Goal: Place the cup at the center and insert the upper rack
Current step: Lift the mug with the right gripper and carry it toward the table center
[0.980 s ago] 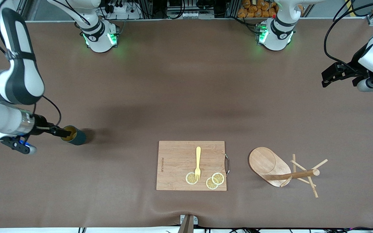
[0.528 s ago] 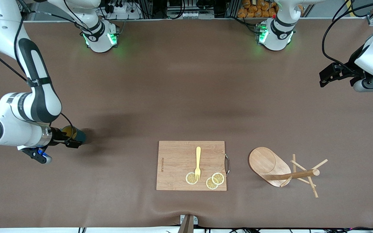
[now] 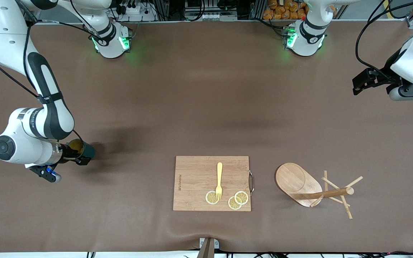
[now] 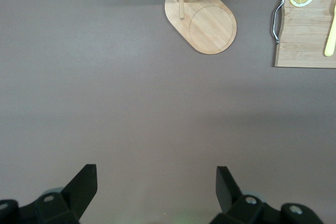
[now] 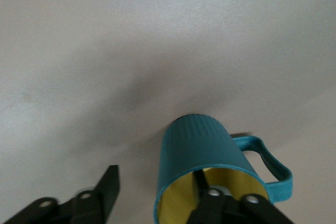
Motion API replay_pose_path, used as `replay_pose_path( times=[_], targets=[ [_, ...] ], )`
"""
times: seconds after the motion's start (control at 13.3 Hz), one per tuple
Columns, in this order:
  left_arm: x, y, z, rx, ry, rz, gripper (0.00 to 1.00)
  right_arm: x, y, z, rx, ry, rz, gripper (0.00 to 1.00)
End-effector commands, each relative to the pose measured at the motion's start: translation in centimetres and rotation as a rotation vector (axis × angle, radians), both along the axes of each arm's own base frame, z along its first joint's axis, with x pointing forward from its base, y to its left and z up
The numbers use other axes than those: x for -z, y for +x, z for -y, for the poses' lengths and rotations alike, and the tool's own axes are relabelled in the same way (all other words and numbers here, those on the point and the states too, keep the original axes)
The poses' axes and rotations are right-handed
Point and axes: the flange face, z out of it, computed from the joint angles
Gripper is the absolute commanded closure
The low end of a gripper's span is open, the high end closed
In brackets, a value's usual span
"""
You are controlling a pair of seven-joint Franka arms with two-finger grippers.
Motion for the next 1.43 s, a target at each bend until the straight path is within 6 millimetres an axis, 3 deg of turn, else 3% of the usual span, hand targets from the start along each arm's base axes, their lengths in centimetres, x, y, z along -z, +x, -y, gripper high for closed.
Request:
replay_pose_path(
  times=[0.0,0.45,0.91,1.06,1.36],
  targets=[
    [-0.3,-0.8,0.1,-0.012,0.011,0.011,0.00,0.5,-0.1,0.2,0.012,-0.010,0.001,1.00],
    [0.2,-0.8,0.1,-0.011,0.010,0.006,0.00,-0.4,0.0,-0.5,0.016,-0.013,0.001,1.00],
    [0.6,-0.5,0.1,-0.010,0.008,0.021,0.00,-5.9,-0.9,-7.9,0.126,-0.048,-0.038,1.00],
    [0.6,-0.5,0.2,-0.009,0.009,0.022,0.00,-8.1,-2.0,-13.8,0.202,-0.052,-0.053,1.00],
    [0.6,-0.4,0.3,-0.007,0.008,0.029,0.00,-10.6,-5.4,-26.8,0.390,-0.029,-0.071,1.00]
  ],
)
